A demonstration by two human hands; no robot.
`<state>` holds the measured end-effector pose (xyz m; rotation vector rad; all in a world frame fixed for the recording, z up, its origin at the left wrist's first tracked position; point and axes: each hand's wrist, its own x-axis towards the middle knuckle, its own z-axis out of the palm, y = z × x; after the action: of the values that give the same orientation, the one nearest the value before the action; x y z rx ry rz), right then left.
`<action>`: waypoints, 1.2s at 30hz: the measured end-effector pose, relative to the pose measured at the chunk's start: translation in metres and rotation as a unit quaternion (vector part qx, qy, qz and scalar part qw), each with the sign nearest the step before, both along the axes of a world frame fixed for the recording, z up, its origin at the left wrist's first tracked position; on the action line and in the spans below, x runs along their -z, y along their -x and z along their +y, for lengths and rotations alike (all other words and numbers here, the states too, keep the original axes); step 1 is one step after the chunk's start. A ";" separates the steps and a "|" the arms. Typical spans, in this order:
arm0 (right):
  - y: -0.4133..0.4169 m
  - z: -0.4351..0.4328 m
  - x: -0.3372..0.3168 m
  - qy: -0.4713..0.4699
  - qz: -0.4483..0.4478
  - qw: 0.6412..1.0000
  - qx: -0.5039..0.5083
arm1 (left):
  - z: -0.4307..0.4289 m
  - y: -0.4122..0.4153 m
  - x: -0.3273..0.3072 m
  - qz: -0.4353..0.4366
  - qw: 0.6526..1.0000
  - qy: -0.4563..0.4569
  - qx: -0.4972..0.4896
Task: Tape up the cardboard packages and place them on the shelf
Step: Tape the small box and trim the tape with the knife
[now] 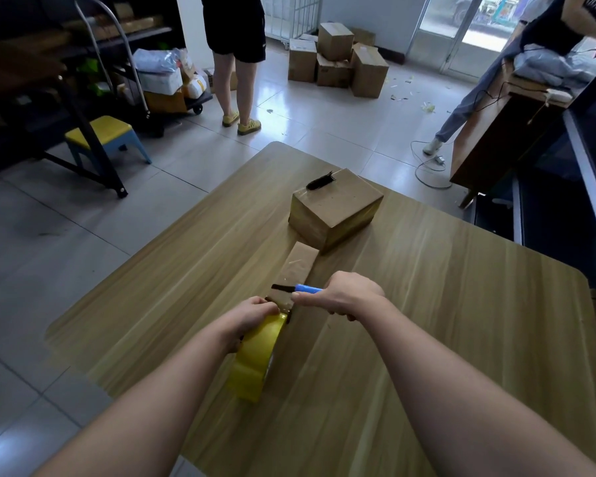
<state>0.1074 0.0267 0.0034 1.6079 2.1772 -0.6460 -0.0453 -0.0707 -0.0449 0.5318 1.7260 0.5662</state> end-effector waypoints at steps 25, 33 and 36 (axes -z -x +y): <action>0.051 -0.013 0.059 -0.034 0.093 0.995 0.002 | -0.013 0.009 0.009 0.035 0.983 0.079 0.161; 0.037 -0.023 0.053 -0.068 0.155 0.985 -0.020 | -0.020 0.023 0.009 -0.043 0.995 0.023 0.085; 0.022 -0.033 0.055 -0.066 0.194 0.978 -0.035 | -0.025 0.032 0.002 -0.053 0.989 0.028 0.133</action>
<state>0.0858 -0.0062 -0.0514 1.5628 2.5921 -0.8727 -0.0776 -0.0956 -0.0472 0.6676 1.5355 0.3481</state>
